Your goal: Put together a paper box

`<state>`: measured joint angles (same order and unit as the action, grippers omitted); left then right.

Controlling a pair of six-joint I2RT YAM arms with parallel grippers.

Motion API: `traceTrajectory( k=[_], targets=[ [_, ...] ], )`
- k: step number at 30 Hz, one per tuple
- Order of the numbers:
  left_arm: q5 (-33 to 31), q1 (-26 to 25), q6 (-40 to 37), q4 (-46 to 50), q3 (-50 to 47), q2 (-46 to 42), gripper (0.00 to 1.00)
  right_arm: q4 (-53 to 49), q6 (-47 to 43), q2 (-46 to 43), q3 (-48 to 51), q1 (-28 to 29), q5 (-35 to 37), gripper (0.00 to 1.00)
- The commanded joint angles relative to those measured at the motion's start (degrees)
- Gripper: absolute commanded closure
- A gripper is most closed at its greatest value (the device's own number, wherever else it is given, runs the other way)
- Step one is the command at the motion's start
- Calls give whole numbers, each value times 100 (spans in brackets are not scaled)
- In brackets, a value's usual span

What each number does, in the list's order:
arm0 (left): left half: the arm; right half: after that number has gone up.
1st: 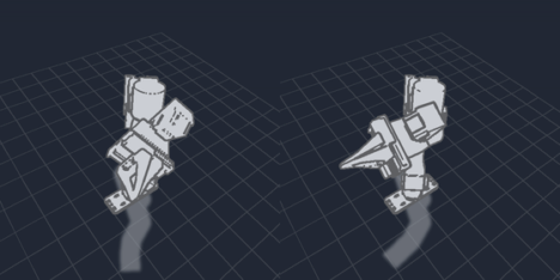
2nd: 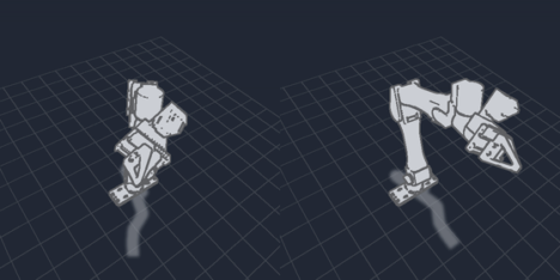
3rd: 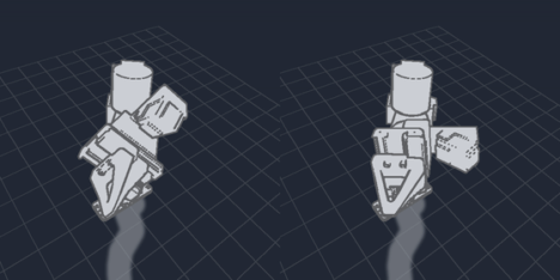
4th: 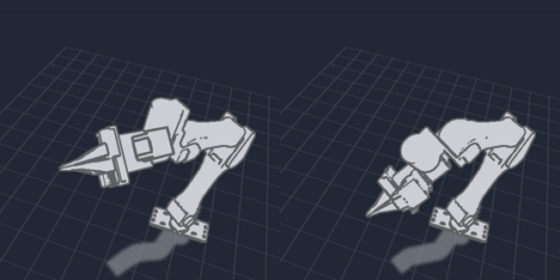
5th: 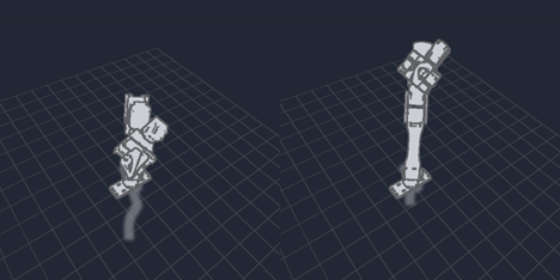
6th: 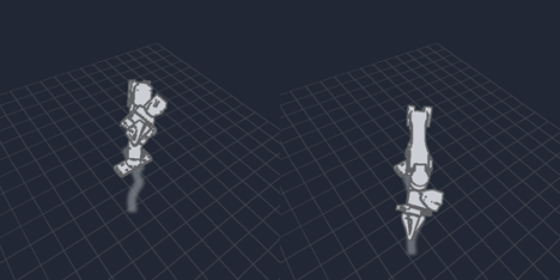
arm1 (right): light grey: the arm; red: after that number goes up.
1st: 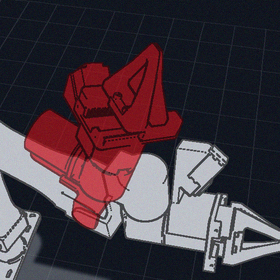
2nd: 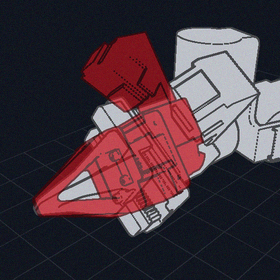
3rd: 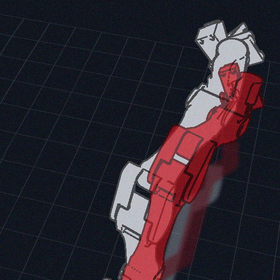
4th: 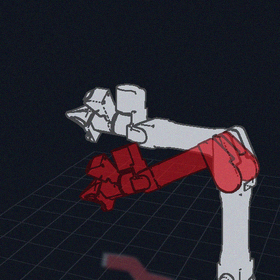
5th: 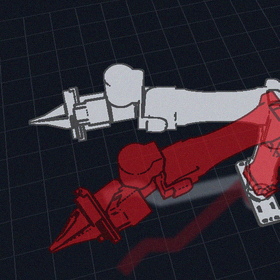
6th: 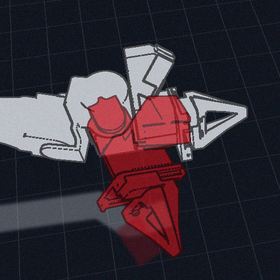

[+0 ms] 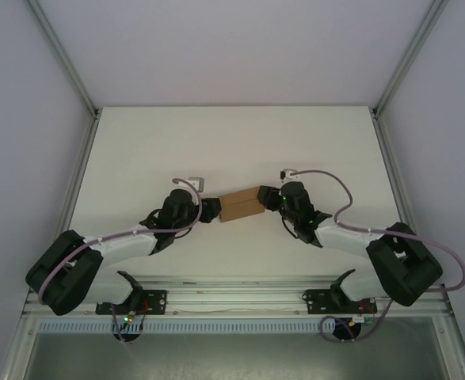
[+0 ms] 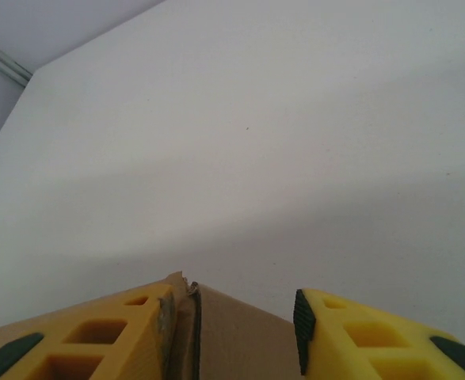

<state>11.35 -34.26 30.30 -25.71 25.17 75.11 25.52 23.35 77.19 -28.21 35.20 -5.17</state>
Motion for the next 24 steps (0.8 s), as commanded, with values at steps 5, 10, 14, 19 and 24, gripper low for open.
traceTrajectory(
  k=[5, 10, 14, 19, 24],
  targets=[
    [-596, -142, -267, 2115, 661, -160, 29, -1815, -351, -215, -466, 106, -146, 39],
    [-700, -142, -408, 2559, 1283, -495, 0, -2546, -588, -570, -1068, 102, 184, 28],
    [-1249, -121, -463, 3068, 1797, -655, 0, -2753, -1496, -812, -1298, 101, 42, 16],
    [-1921, 82, -485, 3674, 2235, -659, 0, -3872, -4080, -782, -1927, 101, -1549, 0],
    [-2199, 504, -456, 3949, 2282, -588, 0, -5543, -6808, -228, -2936, 124, -2512, 0]
  ],
)
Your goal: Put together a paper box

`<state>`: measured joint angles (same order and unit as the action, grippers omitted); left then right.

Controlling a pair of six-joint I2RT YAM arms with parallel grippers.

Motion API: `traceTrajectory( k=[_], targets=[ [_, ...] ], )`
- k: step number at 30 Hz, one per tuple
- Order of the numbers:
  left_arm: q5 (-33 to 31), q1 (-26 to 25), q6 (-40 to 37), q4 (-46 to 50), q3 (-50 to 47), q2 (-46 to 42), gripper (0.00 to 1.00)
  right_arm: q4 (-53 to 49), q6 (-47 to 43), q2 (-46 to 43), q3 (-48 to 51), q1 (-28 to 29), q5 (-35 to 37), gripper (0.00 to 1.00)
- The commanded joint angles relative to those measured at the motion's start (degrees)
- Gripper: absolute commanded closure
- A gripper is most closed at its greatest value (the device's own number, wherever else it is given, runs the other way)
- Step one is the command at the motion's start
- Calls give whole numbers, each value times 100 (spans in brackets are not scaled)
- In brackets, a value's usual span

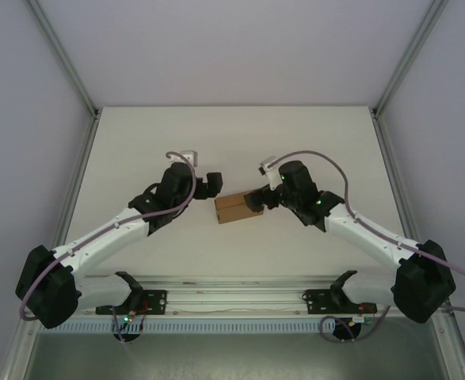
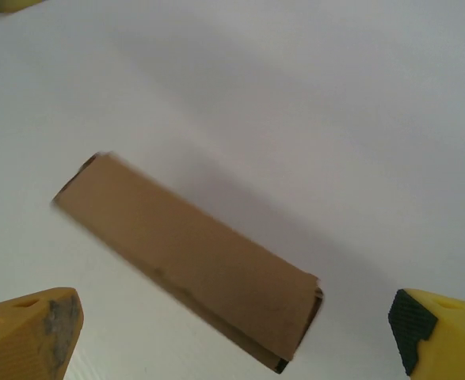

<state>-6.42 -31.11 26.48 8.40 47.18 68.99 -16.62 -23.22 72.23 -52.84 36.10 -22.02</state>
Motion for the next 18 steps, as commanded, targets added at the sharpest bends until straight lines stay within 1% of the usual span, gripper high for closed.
traceTrajectory(
  k=[1, 2, 4, 6, 9, 13, 16, 18],
  targets=[
    [-401, 257, -86, 524, 40, 2, 0, -1687, -2561, 443, -711, 42, -915, 0],
    [-397, 319, -117, 489, -16, -31, 0, -2055, -3059, 657, -968, 51, -993, 0],
    [-413, 426, -103, 502, -95, -108, 0, -2522, -3556, 1063, -1361, 123, -850, 0],
    [-439, 553, -71, 532, -183, -212, 0, -2726, -3769, 1522, -1720, 184, -566, 0],
    [-408, 731, -38, 467, -348, -344, 0, -2663, -3892, 2143, -2078, 293, -92, 1],
    [-304, 878, -78, 442, -412, -354, 0, -3004, -4072, 2845, -2621, 406, 136, 8],
    [-250, 915, -106, 437, -422, -311, 0, -2936, -4079, 3184, -2771, 516, 426, 13],
    [-206, 929, -109, 402, -442, -294, 0, -2599, -3962, 3283, -2688, 578, 661, 22]
  ],
)
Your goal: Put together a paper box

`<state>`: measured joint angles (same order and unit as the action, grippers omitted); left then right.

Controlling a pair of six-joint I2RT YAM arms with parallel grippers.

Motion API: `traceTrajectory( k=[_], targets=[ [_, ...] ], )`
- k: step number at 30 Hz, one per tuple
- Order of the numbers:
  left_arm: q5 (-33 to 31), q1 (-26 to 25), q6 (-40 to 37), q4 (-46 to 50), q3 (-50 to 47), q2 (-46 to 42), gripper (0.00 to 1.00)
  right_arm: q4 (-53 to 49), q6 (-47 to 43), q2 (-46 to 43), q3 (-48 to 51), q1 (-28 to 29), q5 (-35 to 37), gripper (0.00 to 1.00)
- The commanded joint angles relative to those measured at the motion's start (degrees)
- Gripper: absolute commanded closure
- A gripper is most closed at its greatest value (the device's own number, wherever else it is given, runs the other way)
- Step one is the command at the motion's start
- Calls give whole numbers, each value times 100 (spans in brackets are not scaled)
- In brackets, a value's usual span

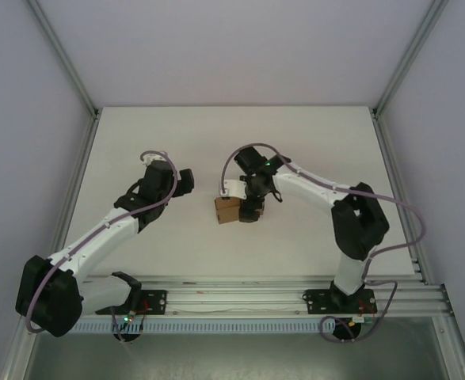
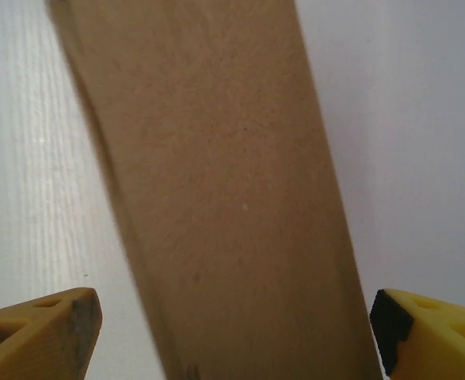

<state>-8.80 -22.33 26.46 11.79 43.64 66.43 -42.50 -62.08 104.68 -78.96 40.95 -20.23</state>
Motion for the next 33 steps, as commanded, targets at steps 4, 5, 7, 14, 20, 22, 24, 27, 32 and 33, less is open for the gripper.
traceTrajectory(
  k=[4, 5, 7, 14, 20, 22, 24, 27, 32, 33],
  targets=[
    [-32, 61, -145, 104, -88, -43, 0, 729, 242, -151, 277, 157, 863, 47],
    [-74, 65, -154, 130, -85, -74, 0, 929, 305, -272, 421, 163, 965, 51],
    [-195, 70, -133, 172, -98, -125, 0, 1490, 530, -515, 739, 201, 1352, 61],
    [-641, 68, -40, 160, -223, -328, 0, 3123, 412, -1028, 1918, 403, 2692, 59],
    [-897, 74, -71, 229, -278, -302, 0, 2941, 423, -1293, 2503, 836, 2624, 27],
    [-960, 78, -129, 229, -286, -324, 0, 2820, 585, -1441, 2639, 993, 2672, 18],
    [-1041, 90, -171, 211, -288, -363, 0, 2469, 805, -1605, 2659, 1114, 2671, 10],
    [-1195, 109, -262, 177, -290, -435, 0, 2240, 1138, -1978, 2814, 1257, 2617, 0],
    [-2069, 286, -692, -426, -558, -571, 0, 2552, 1809, -3062, 3306, 1235, 2302, 0],
    [-2237, 376, -809, -598, -631, -583, 0, 2770, 2013, -3327, 3431, 1166, 2338, 0]
  ],
)
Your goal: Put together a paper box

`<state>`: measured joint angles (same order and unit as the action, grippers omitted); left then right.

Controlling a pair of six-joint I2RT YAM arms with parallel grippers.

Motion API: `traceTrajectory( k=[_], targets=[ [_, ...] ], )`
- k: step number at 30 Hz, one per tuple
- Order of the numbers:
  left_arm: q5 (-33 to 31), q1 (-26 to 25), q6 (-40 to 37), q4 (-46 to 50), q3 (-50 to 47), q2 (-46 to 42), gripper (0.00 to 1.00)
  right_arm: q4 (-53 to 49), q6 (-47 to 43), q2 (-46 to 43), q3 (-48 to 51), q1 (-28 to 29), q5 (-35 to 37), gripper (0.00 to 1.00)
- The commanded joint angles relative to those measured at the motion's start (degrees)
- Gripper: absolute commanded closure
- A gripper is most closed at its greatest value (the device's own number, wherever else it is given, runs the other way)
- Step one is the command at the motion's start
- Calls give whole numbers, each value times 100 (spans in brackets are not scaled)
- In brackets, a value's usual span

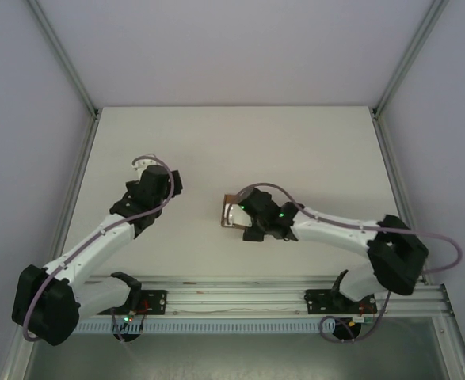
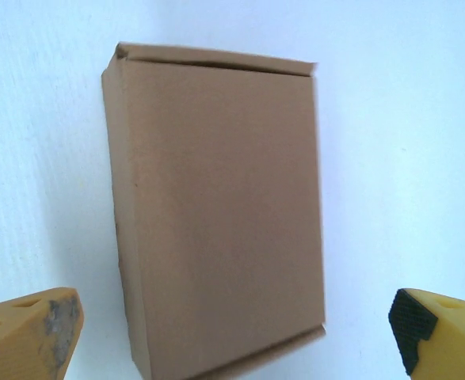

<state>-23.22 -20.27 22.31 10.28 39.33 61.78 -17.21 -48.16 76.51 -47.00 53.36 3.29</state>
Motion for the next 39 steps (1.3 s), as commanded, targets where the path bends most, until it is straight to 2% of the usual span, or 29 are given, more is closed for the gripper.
traceTrajectory(
  k=[1, 4, 7, 9, 11, 13, 15, 18, 19, 21, 22, 24, 25, 26, 27, 28, 29, 30, 31, 33, 39],
  targets=[
    [-952, 274, -562, -720, -315, -120, 0, 481, 995, -784, 327, -232, 47, 0],
    [-967, 741, -921, -1921, -828, -126, 0, 1012, 2319, -1376, 486, -1351, -328, 0],
    [-853, 1106, -1405, -3756, -1609, 86, 0, 1998, 3668, -1702, 885, -2696, 67, 0],
    [-713, 1292, -1569, -4564, -1952, 356, 0, 2795, 4121, -1764, 1355, -3464, 113, 0],
    [-566, 1375, -1713, -4843, -2053, 662, 0, 3637, 4451, -1661, 1845, -4135, -123, 0],
    [-572, 1402, -1834, -5552, -2284, 1060, 0, 4511, 4490, -1348, 2257, -4545, -258, 0],
    [-457, 1443, -1986, -6776, -2597, 1388, 0, 5409, 4578, -951, 2601, -4838, -314, 0],
    [-201, 1519, -2081, -7012, -2584, 1680, 0, 5252, 4509, -580, 2574, -5108, -707, 0],
    [14, 1573, -2057, -7186, -2586, 1865, 0, 5543, 4506, -429, 2700, -5140, -730, 0],
    [320, 1623, -2241, -7453, -2440, 2234, 0, 6980, 4370, -42, 3214, -5147, -974, 0],
    [671, 1626, -2241, -6909, -2238, 2211, 0, 7396, 4340, 149, 3364, -5154, -1013, 0],
    [1041, 1861, -2064, -6821, -2222, 2362, 0, 7995, 4361, 561, 3480, -5165, -1029, 0],
    [1208, 1983, -2123, -7838, -2458, 2708, 0, 8029, 4384, 763, 3441, -5223, -1083, 0],
    [1421, 2027, -2134, -8060, -2541, 2706, 0, 8117, 4478, 932, 3342, -5273, -1094, 0],
    [1462, 2058, -2019, -7385, -2390, 2468, 0, 7833, 4565, 962, 3143, -5352, -1168, 0],
    [1423, 2123, -1857, -6645, -2126, 2387, 0, 6787, 4685, 879, 2662, -5483, -1167, 0],
    [1336, 2076, -1972, -6941, -2167, 2530, 0, 6136, 4833, 882, 2342, -5572, -1094, 0],
    [1327, 2071, -1994, -7199, -2215, 2600, 0, 6499, 5007, 929, 2488, -5600, -747, 0],
    [1314, 2064, -1984, -7024, -2166, 2540, 0, 6777, 5125, 985, 2578, -5609, -536, 0],
    [1314, 2062, -1959, -6785, -2120, 2480, 0, 6410, 5083, 913, 2455, -5600, -519, 0],
    [1316, 2053, -1983, -6877, -2136, 2514, 0, 6490, 5045, 935, 2472, -5580, -545, 0]
  ],
)
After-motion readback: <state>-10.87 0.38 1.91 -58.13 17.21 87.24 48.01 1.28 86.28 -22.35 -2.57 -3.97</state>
